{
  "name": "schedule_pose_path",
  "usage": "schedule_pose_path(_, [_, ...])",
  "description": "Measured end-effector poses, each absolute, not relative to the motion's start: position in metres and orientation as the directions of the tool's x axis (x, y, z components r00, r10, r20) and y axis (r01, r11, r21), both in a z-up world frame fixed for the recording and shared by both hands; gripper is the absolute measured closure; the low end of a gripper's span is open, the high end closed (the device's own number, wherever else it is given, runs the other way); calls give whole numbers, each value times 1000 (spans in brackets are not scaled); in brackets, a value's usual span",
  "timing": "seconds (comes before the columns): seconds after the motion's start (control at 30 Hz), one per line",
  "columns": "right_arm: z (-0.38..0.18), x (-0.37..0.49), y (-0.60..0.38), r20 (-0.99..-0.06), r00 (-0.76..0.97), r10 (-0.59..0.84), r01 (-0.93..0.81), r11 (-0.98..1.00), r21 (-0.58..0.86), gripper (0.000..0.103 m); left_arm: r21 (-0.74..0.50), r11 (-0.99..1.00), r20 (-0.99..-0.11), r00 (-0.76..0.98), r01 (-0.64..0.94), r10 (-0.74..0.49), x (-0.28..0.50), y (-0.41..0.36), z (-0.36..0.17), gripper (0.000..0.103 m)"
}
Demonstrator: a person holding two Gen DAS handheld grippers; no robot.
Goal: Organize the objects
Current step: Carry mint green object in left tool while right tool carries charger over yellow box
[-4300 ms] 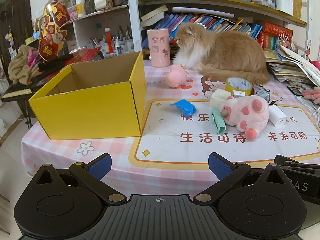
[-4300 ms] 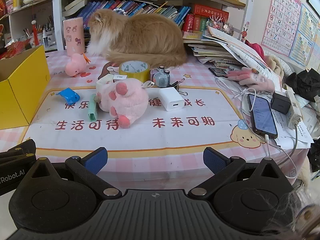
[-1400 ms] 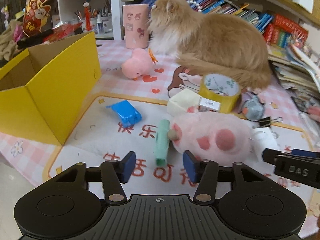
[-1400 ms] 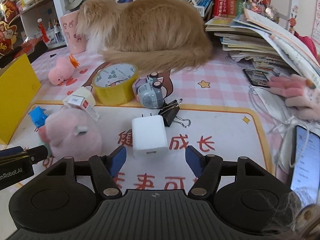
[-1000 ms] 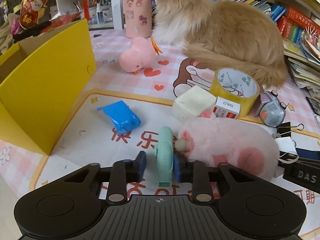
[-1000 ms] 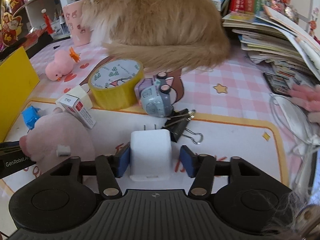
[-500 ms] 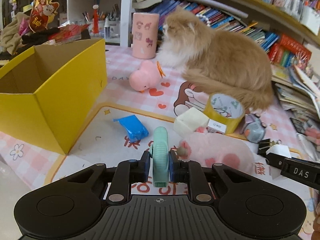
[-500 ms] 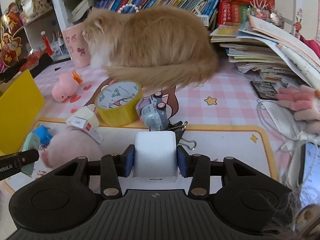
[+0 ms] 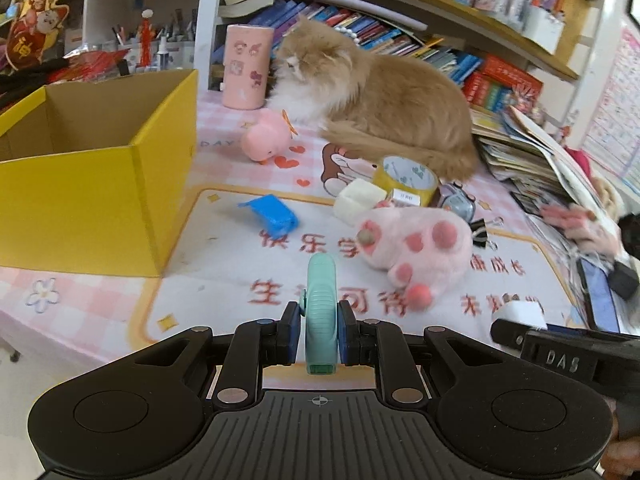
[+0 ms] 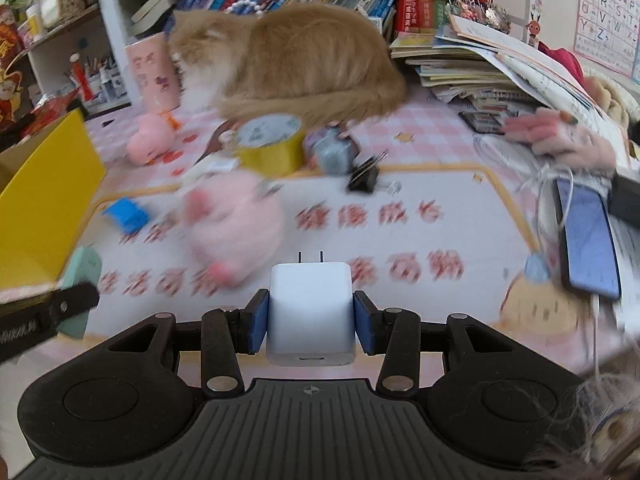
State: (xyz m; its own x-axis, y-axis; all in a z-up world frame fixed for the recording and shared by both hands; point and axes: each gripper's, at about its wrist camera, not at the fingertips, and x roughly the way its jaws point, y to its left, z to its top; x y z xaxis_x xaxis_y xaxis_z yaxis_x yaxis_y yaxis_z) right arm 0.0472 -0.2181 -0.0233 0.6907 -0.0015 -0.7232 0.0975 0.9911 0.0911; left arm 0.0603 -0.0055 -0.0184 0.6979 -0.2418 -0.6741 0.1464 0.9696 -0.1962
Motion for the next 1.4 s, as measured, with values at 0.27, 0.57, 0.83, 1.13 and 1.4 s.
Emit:
schedule_pose_path(0.27, [-25, -1, -146, -721, 693, -8, 121, 987, 105, 62, -169, 961, -685, 675, 219, -274, 32, 51, -17, 86])
schedule_pose_path(0.57, [-24, -17, -74, -725, 681, 100, -9, 992, 129, 62, -156, 979, -680, 705, 130, -202, -2, 116, -13, 86])
schedule_pose_path(0.83, [-22, -15, -15, -731, 647, 217, -181, 975, 129, 62, -150, 989, -679, 728, -6, -98, -26, 163, -12, 86])
schedule_pose_path(1.13, [-23, -14, 30, -734, 611, 296, -291, 947, 139, 62, -143, 985, -677, 735, -97, -26, -44, 200, -11, 86])
schedule_pose_path(1.4, [-19, -10, 49, -725, 613, 315, -328, 936, 129, 62, -146, 983, -665, 747, -109, -16, -45, 211, -7, 86])
